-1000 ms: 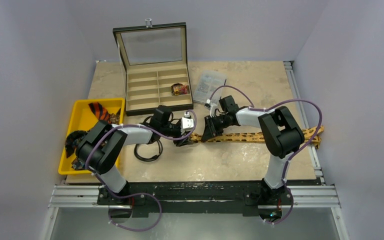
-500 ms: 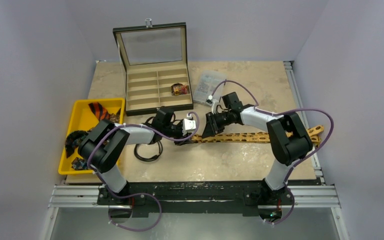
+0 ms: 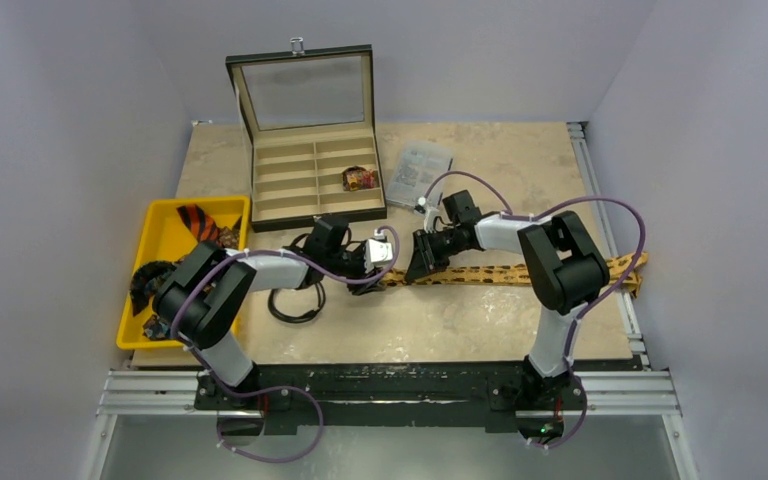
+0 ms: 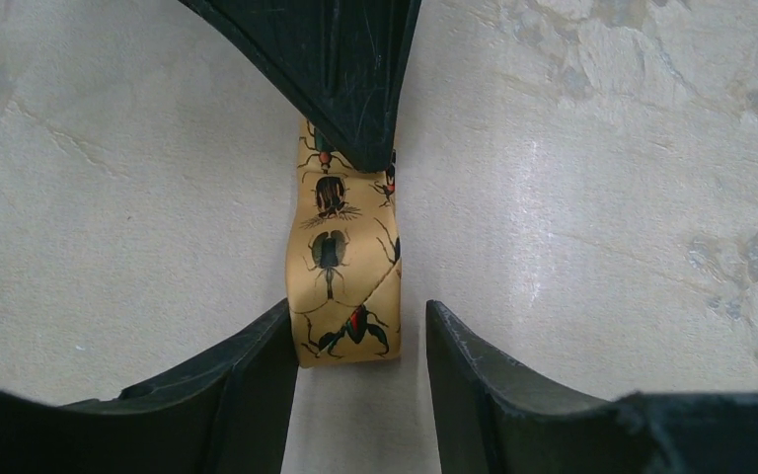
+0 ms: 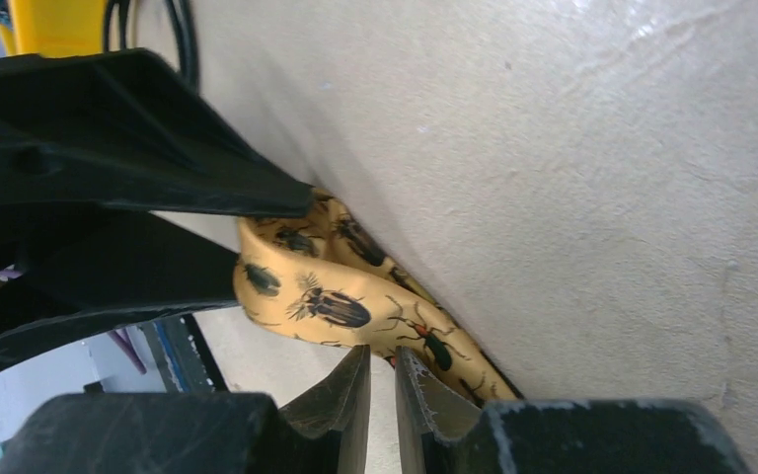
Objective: Roll the ties
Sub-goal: Roll the tie at the center of the board.
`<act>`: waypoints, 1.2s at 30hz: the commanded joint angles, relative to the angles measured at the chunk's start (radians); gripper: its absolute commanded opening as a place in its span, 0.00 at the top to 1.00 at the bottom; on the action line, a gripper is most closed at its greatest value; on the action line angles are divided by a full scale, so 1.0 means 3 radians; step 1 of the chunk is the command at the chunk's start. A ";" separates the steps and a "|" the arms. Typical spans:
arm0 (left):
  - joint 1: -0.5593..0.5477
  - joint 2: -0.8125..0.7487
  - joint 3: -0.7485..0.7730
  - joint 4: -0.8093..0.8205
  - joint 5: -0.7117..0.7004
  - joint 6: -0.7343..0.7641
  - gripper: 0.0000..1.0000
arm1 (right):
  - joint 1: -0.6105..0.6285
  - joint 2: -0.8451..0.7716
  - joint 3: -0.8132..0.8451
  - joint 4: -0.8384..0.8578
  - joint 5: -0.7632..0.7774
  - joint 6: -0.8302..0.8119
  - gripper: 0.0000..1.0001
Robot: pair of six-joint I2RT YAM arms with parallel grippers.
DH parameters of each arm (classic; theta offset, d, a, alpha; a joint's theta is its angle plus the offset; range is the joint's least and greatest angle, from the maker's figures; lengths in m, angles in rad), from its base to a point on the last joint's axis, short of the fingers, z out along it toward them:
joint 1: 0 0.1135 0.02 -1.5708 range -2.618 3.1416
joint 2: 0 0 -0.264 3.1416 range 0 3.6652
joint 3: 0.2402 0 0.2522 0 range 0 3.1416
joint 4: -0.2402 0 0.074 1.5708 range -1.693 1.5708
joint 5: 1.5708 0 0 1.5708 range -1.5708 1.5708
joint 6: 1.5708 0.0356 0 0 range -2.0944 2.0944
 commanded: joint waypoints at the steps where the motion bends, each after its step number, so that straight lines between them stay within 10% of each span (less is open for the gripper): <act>1: -0.0039 -0.0151 0.0064 -0.0182 -0.0060 0.0100 0.52 | 0.0010 0.0066 0.0029 -0.0065 0.0170 -0.0120 0.85; 36: -0.0417 0.0255 0.0360 0.0235 -0.0309 -0.0260 0.64 | -0.0024 -0.0187 0.0015 -0.0294 0.0115 -0.0345 0.82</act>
